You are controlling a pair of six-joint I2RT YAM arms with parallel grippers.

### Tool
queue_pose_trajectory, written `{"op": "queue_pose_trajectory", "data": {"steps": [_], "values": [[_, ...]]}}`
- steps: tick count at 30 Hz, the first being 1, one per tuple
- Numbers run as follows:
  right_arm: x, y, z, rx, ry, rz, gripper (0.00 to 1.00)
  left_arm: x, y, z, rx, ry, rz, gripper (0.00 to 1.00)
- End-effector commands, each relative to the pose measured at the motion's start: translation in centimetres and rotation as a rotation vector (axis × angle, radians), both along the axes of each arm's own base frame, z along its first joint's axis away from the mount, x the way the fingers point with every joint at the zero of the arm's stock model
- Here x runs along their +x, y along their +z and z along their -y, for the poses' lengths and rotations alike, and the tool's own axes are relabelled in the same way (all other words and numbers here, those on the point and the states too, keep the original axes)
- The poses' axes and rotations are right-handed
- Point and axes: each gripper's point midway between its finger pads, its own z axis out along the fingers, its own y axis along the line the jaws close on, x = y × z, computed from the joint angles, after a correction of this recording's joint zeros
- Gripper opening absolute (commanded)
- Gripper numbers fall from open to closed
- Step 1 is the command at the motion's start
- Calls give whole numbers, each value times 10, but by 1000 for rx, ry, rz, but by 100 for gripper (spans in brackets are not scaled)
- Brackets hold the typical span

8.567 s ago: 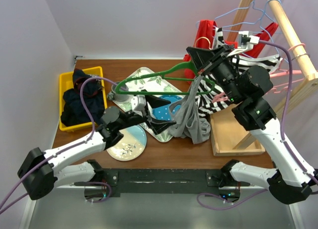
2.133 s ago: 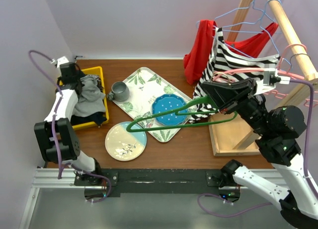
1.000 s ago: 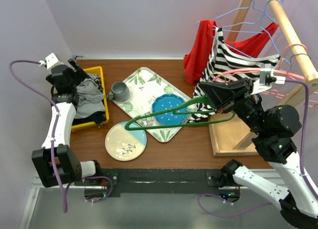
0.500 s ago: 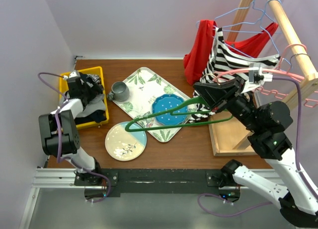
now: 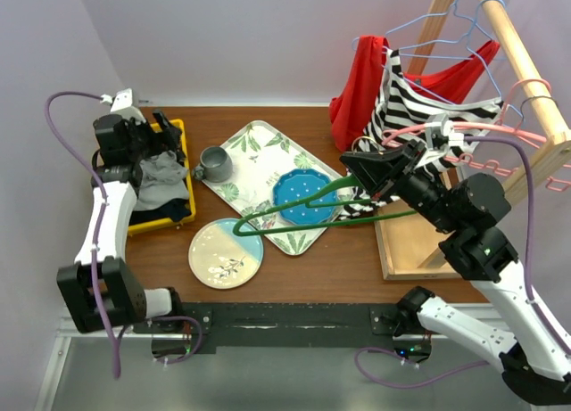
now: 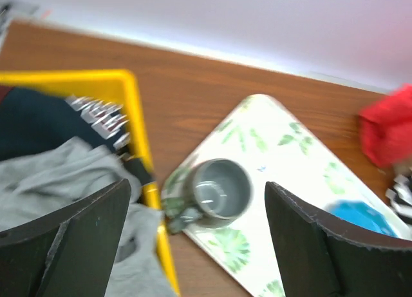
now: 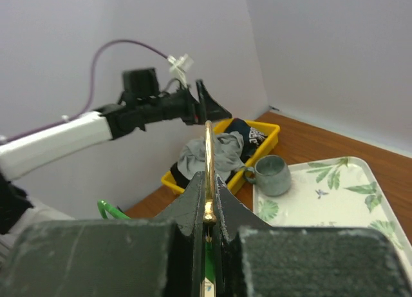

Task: Remove the tank top from the hanger
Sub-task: Place the tank top in the bin, then place the hanger at the clothesline.

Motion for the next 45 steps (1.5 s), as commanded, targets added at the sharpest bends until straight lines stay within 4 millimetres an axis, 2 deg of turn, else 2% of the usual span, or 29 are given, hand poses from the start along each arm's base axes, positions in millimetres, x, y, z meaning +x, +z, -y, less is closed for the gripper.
{"op": "queue_pose_trajectory", "data": {"steps": [1, 2, 3, 5, 6, 7, 13, 14, 16, 17, 20, 21, 26, 31, 36, 39, 40, 42, 43, 45], "values": [[21, -16, 3, -97, -89, 50, 0, -37, 46, 83, 0, -388, 186, 90], [23, -21, 3, -130, -94, 52, 0, -47, 43, 101, -49, -452, 197, 90], [27, -23, 0, -147, -94, 46, 0, -63, 60, 120, -68, -564, 274, 90], [30, -30, -1, -187, -98, 43, 0, -87, 57, 145, -145, -689, 283, 89], [34, -33, -3, -205, -100, 38, 0, -93, 64, 153, -145, -727, 329, 89], [36, -37, -2, -223, -109, 32, 0, -100, 57, 159, -164, -755, 319, 89], [47, -58, -16, -292, -75, -1, 0, -150, 64, 204, -134, -1004, 371, 87], [45, -56, -21, -282, -45, 7, 0, -165, 67, 215, -121, -1074, 395, 87], [46, -56, -25, -276, -32, 7, 0, -180, 67, 223, -112, -1142, 403, 86], [48, -54, -28, -266, -30, 8, 0, -194, 69, 229, -105, -1203, 420, 86], [56, -44, -25, -228, -75, 15, 0, -206, 66, 234, -92, -1251, 426, 86], [60, -44, -22, -217, -105, 14, 0, -208, 59, 235, -101, -1258, 388, 85], [61, -22, -20, -154, -123, 53, 0, -215, 42, 240, -91, -1314, 338, 77], [61, -10, -21, -116, -120, 65, 0, -218, 42, 241, -80, -1329, 345, 67], [57, -5, -24, -85, -95, 57, 0, -222, 41, 240, -59, -1344, 361, 64], [51, -2, -29, -79, -54, 60, 0, -225, 41, 241, -58, -1372, 366, 50], [48, -1, -32, -75, -27, 60, 0, -226, 42, 241, -58, -1377, 369, 35], [41, -2, -36, -88, 16, 76, 0, -225, 43, 241, -59, -1377, 368, 18], [38, -3, -38, -98, 37, 89, 0, -224, 43, 241, -52, -1375, 373, 0], [23, -3, -46, -121, 127, 128, 0, -226, 42, 241, -50, -1382, 375, 0]]}}
